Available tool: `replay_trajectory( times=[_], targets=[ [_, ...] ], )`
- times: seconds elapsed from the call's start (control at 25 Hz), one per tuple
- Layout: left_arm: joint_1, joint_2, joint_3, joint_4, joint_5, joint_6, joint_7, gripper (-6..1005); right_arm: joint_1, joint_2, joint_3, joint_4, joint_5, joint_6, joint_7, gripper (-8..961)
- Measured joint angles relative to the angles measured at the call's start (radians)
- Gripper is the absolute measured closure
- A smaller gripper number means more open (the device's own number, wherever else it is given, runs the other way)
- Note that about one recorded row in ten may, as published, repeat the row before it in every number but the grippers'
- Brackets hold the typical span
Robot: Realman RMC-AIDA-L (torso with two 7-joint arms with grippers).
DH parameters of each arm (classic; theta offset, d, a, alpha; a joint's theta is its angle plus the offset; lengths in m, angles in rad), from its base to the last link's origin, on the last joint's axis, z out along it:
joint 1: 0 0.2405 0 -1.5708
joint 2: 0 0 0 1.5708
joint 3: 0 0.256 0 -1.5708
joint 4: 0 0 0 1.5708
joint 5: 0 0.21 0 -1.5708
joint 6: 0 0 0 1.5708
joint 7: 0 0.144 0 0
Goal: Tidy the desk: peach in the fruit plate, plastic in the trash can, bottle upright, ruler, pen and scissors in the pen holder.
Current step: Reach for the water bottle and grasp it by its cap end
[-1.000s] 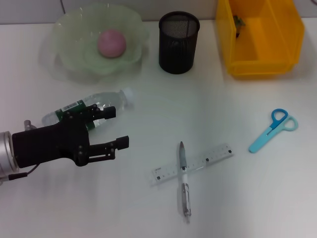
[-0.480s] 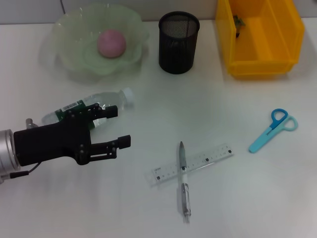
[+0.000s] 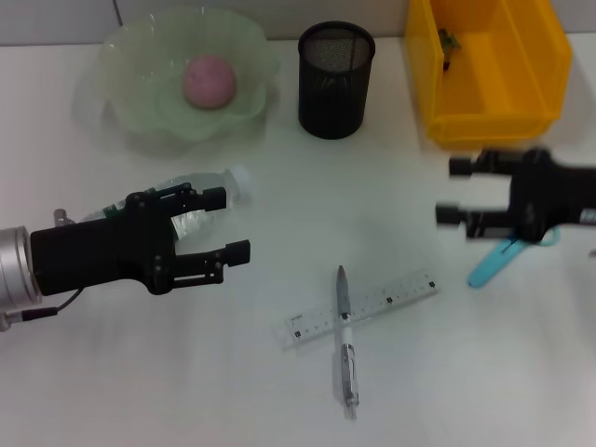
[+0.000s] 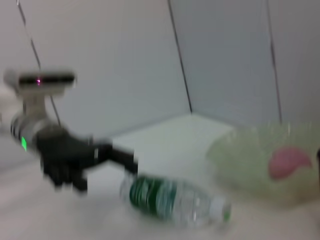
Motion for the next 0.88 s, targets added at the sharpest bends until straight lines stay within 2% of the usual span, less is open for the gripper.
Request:
replay_trajectory(
  times=[0.08,0.2,0.4,0.6,0.72,0.76,0.8,0.88],
  targets=[
    [-0.003,0.001,-0.002,0.0,0.0,0.0,-0.007,230,-0.004,0.021,-0.002,0.005,-0.056,0.034,-0.048,193],
    [-0.007,0.003,-0.001,0.001,0.0,-0.001,-0.016,231,-0.007,0.029,-0.005,0.006,-0.07,0.045,-0.068,193],
    [-0.012,0.005,-0.003,0.017,-0.001,-0.006,-0.033,232,-0.013,0.033,-0.006,0.007,-0.076,0.057,-0.087,193],
    [-0.036,-0.008,0.006,0.168,0.007,-0.07,-0.226,234,-0.023,0.034,0.0,0.008,-0.078,0.063,-0.096,194],
    [-0.089,-0.012,0.016,0.291,0.089,-0.126,-0.411,234,-0.033,0.035,0.0,0.009,-0.079,0.069,-0.103,193],
    [-0.141,-0.013,0.012,0.356,0.182,-0.136,-0.525,235,-0.038,0.035,0.0,0.008,-0.079,0.069,-0.103,193],
    [-0.141,-0.013,0.012,0.356,0.182,-0.136,-0.525,235,-0.038,0.035,0.0,0.008,-0.079,0.069,-0.103,193],
    [-0.25,-0.014,0.01,0.434,0.387,-0.149,-0.716,235,-0.047,0.035,0.002,0.006,-0.076,0.069,-0.103,193]
  ],
)
